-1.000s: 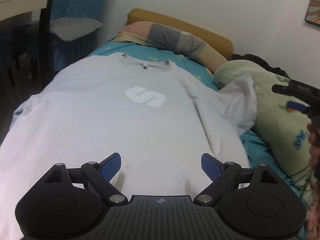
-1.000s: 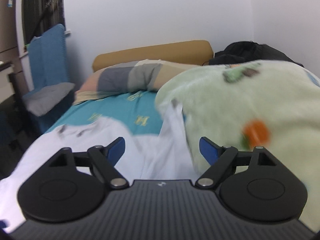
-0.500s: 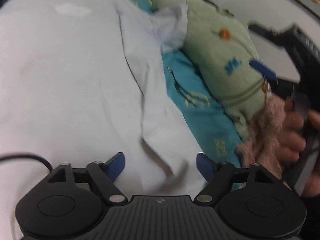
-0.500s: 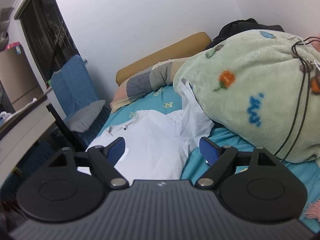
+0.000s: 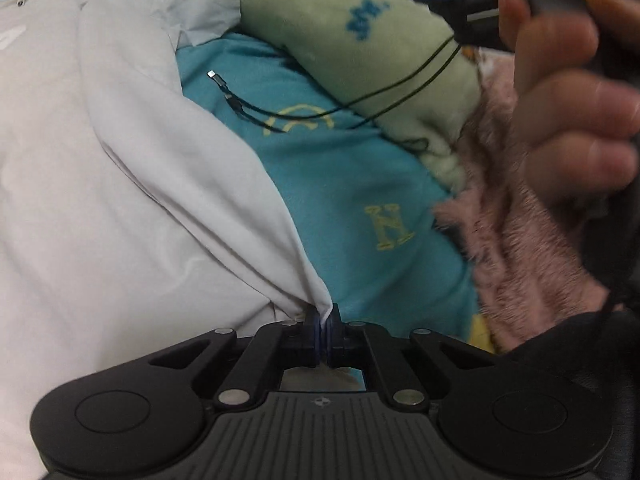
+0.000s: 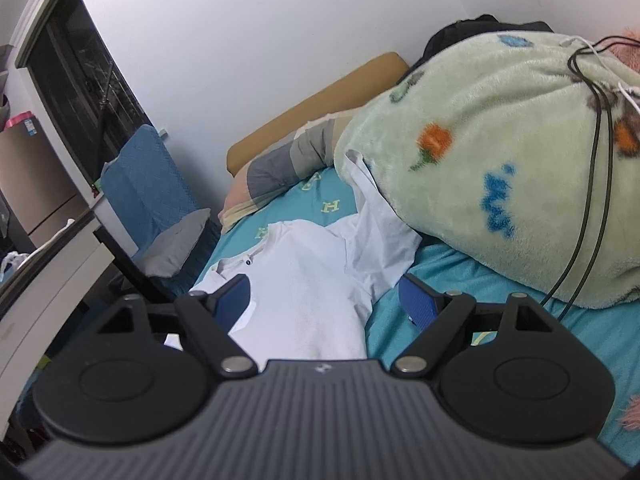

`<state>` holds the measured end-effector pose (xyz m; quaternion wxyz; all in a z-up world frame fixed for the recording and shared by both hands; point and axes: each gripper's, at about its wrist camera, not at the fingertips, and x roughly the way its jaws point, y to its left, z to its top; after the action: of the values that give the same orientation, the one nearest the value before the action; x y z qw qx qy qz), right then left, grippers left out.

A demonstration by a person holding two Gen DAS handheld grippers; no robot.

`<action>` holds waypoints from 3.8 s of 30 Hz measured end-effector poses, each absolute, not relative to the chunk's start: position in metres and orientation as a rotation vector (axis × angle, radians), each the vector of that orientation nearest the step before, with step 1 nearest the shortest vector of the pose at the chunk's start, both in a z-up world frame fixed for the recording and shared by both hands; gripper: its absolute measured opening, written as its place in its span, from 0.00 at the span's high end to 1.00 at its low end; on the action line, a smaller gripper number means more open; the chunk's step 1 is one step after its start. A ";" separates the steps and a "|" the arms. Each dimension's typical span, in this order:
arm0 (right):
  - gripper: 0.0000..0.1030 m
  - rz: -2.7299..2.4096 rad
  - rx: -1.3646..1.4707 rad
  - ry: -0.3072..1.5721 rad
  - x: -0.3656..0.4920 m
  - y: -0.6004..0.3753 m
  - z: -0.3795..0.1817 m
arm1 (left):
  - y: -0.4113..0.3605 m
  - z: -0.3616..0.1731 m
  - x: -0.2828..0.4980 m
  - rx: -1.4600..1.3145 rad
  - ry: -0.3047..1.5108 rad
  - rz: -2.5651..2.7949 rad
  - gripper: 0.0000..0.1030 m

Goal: Fold clothes

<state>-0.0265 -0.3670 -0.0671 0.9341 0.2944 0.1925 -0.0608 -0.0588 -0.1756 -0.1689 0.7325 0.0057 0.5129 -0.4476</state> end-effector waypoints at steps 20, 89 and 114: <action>0.18 -0.159 0.573 0.474 0.151 -0.410 -0.202 | -0.028 -0.101 0.051 -0.126 0.889 -0.561 0.13; 0.19 -0.062 0.196 0.515 0.179 -0.168 -0.052 | 0.131 -0.091 0.147 -0.391 0.706 -0.196 0.14; 0.19 -0.190 0.638 0.462 -0.042 -0.344 -0.065 | -0.092 -0.151 -0.023 -0.336 1.181 -0.749 0.68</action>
<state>-0.0421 -0.3443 -0.0650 0.9190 0.3105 0.2247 -0.0924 -0.0228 -0.0921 -0.1510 0.7526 -0.1539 0.5407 -0.3429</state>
